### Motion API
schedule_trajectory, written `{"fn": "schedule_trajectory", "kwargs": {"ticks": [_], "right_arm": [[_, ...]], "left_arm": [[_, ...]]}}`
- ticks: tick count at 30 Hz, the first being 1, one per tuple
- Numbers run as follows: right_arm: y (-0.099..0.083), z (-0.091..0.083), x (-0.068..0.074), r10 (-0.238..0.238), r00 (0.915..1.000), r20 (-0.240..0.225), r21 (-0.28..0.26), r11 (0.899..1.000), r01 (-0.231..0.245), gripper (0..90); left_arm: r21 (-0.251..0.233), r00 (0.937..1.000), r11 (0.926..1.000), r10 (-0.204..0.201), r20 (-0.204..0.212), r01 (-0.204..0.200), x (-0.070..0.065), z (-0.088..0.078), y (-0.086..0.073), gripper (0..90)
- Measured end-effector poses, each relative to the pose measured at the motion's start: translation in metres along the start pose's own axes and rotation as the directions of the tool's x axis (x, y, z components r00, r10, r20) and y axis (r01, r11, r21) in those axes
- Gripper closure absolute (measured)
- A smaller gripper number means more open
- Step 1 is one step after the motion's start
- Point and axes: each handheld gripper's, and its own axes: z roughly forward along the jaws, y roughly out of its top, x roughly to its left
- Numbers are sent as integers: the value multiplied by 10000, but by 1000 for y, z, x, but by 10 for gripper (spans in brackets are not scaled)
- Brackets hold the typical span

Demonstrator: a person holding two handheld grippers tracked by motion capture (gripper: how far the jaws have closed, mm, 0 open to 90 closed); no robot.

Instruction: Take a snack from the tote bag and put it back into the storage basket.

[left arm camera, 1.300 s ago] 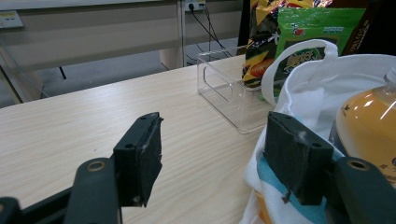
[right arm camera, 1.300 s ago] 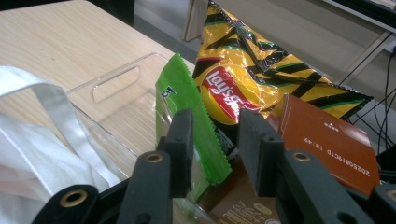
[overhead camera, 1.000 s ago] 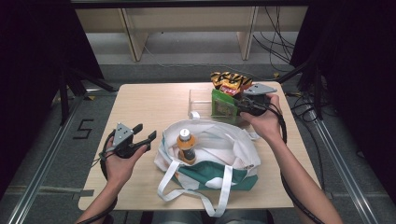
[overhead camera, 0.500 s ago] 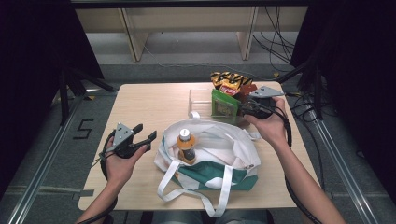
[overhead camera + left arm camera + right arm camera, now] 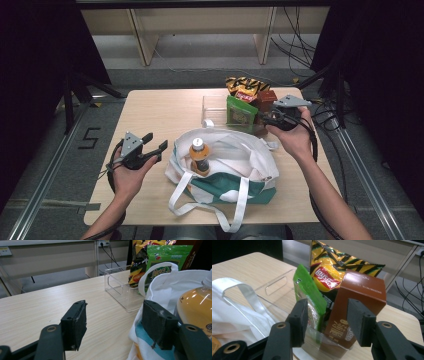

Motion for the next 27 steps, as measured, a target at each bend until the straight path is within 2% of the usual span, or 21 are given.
{"fn": "schedule_trajectory", "kwargs": {"ticks": [1,3,5,8,9,11,13,14,15,19,22,23,26,27], "right_arm": [[0,0,-2,-168,9998,-45,-51,9998,168,522],[-3,-1,1,213,9997,88,-94,9997,-212,518],[-4,-2,-2,35,10000,-10,20,10000,-35,515],[-8,-2,-1,136,9998,134,-133,9998,-134,510],[-9,-4,-2,167,9998,80,83,9998,-168,507],[-12,-3,-3,231,9995,212,-59,9997,-229,501],[-15,-6,-4,367,9993,93,210,9991,-369,498],[-16,-5,-3,518,9985,160,123,9986,-520,496],[-18,-6,-4,411,9990,168,127,9991,-413,496],[-23,-7,-6,494,9983,295,153,9986,-499,492],[-27,-7,-5,693,9972,278,172,9974,-698,488],[-28,-8,-5,672,9977,119,393,9969,-676,488],[-30,-8,-3,722,9973,131,432,9964,-727,485],[-30,-8,-2,779,9966,260,329,9964,-787,484]], "left_arm": [[-17,10000,10000,34,12,-34,1,0,0,364],[-35,10000,10000,3,-10,-3,1,0,0,364],[-55,10000,10000,-6,-4,6,1,-1,0,364],[-30,10000,10000,15,-10,-15,1,-1,0,364],[-23,10000,10000,31,-10,-31,1,-1,0,363],[-17,10000,10000,34,-11,-34,1,-1,0,364],[-22,10000,10000,27,-20,-27,1,-1,0,364],[-36,10000,10000,11,-23,-11,1,-1,0,364],[-35,10000,10000,-4,-23,4,1,-1,0,364],[-2,10000,10000,5,-20,-5,0,0,0,364],[-17,10000,10000,9,-6,-9,0,0,0,364],[-24,10000,10000,2,0,-2,0,0,0,364],[-9,10000,10000,-17,-23,17,0,-1,0,364],[-28,10000,10000,8,1,-8,0,-1,0,364]]}}
